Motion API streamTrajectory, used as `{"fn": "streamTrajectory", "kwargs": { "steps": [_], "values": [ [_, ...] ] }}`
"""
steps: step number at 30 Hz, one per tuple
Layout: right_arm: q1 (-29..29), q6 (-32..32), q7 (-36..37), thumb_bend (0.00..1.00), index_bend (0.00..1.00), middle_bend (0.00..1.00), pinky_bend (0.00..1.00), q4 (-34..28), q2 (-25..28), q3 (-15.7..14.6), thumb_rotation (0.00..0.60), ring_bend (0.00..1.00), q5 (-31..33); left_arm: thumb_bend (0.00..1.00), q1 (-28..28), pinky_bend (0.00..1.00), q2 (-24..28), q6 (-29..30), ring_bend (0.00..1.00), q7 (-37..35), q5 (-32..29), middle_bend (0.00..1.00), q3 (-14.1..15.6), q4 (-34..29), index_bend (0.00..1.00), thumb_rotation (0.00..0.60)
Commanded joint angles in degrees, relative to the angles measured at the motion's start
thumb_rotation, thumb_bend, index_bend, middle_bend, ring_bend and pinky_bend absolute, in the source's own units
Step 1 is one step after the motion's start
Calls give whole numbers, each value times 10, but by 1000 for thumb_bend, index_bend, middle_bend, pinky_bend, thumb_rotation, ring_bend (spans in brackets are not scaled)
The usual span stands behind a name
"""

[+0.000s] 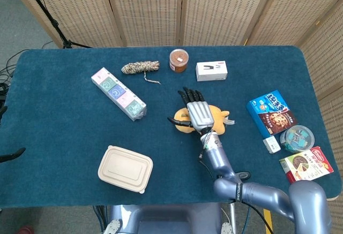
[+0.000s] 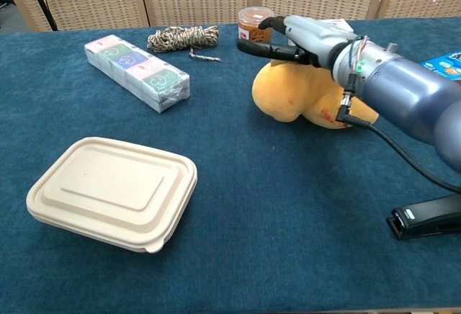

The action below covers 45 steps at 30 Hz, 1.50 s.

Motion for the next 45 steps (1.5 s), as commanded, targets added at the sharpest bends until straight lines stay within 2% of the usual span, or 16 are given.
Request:
{"fn": "streamTrajectory", "kwargs": {
  "steps": [1,7,13,24,36,45],
  "values": [
    [10,7,-18,0,0,0,0,-6,-18,-7,1,0,-7,0,0,0,1,0,0,-1,1,0,0,0,0,600],
    [26,-9,-23,0,0,0,0,31,-53,-8,3,0,-3,0,3,0,2,3,0,-7,3,0,1,1,0,600],
    [23,-23,-2,0,0,0,0,72,-62,-5,6,0,1,0,3,0,4,3,0,-14,2,0,0,3,0,600],
    [-21,-49,79,0,0,0,0,119,-38,-12,6,0,-1,0,2,0,1,3,0,-4,3,0,1,-1,0,600],
    [-53,-50,154,0,0,0,0,160,-9,-9,6,0,-28,0,-1,0,-4,0,0,12,-1,0,1,-5,0,600],
    [-70,-36,168,0,0,0,0,139,11,-7,6,0,-42,0,-2,0,-5,-2,0,17,-1,0,2,-6,0,600]
  ]
}}
